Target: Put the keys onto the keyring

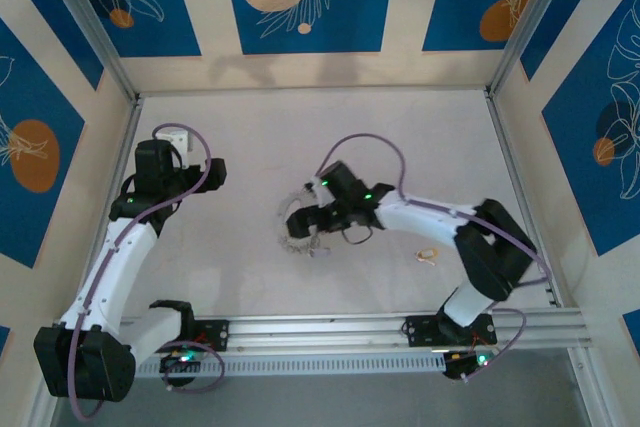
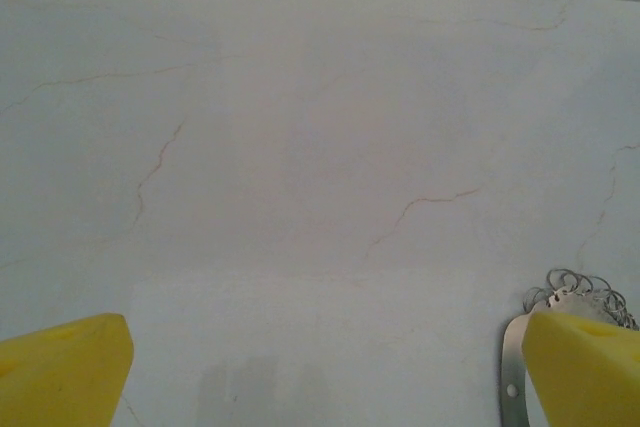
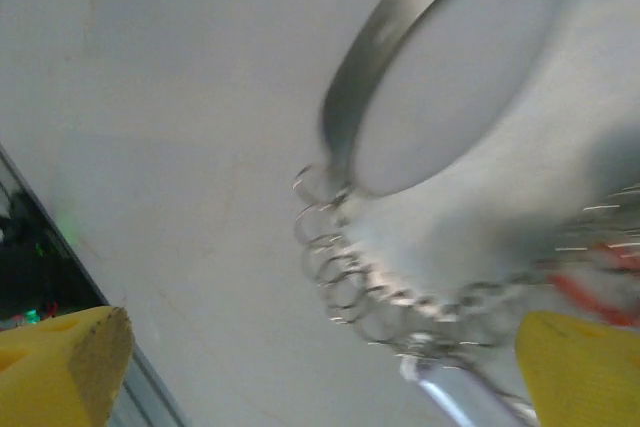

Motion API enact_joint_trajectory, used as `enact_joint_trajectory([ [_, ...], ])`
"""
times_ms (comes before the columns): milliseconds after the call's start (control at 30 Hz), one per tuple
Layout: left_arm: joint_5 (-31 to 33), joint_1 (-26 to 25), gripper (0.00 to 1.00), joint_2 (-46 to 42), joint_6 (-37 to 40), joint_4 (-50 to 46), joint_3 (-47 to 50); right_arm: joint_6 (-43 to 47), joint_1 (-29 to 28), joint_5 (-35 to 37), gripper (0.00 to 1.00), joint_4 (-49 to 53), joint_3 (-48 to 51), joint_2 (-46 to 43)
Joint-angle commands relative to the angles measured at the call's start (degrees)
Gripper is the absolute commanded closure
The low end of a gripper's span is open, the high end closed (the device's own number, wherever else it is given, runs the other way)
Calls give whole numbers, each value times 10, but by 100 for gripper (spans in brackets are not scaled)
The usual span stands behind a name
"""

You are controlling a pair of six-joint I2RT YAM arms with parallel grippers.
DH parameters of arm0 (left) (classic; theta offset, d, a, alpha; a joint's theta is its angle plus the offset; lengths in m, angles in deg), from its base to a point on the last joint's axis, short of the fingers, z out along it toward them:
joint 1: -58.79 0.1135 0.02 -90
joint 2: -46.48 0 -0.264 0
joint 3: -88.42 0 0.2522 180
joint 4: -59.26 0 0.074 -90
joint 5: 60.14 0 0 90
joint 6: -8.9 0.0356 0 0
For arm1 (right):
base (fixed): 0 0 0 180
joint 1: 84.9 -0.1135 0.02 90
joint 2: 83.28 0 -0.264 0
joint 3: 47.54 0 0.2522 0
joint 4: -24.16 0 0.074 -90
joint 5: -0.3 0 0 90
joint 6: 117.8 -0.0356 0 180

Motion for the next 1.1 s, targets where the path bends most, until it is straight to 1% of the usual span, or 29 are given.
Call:
enact_joint_trajectory([
  [0,-21,-4,0,11,-2,3,2,36,93,-57,6,3,37,-18],
  [67,-34,-5,0,15,-9,5,3,60,134,-122,9,-1,32,4],
  [133,-40,-6,0,14,-14,5,3,88,139,-143,9,16,5,30],
  [200,-40,-7,0,10,-16,9,6,100,133,-136,9,26,-24,54],
  [367,-39,-9,0,2,-20,15,11,75,130,-138,9,-28,-52,113],
  [467,-44,-11,0,7,-23,15,11,73,128,-131,9,-20,-68,149],
  [633,-43,-16,0,8,-22,11,9,77,118,-121,9,-9,-17,143],
  [700,-39,-16,0,10,-22,12,10,71,105,-119,9,-2,12,127],
  [833,-41,-20,0,17,-22,9,8,46,44,-132,9,-10,61,99],
  [967,-37,-20,0,28,-21,6,5,30,-20,-139,8,-3,54,90],
  [1067,-38,-21,0,30,-21,5,4,25,-48,-162,7,-26,27,98],
])
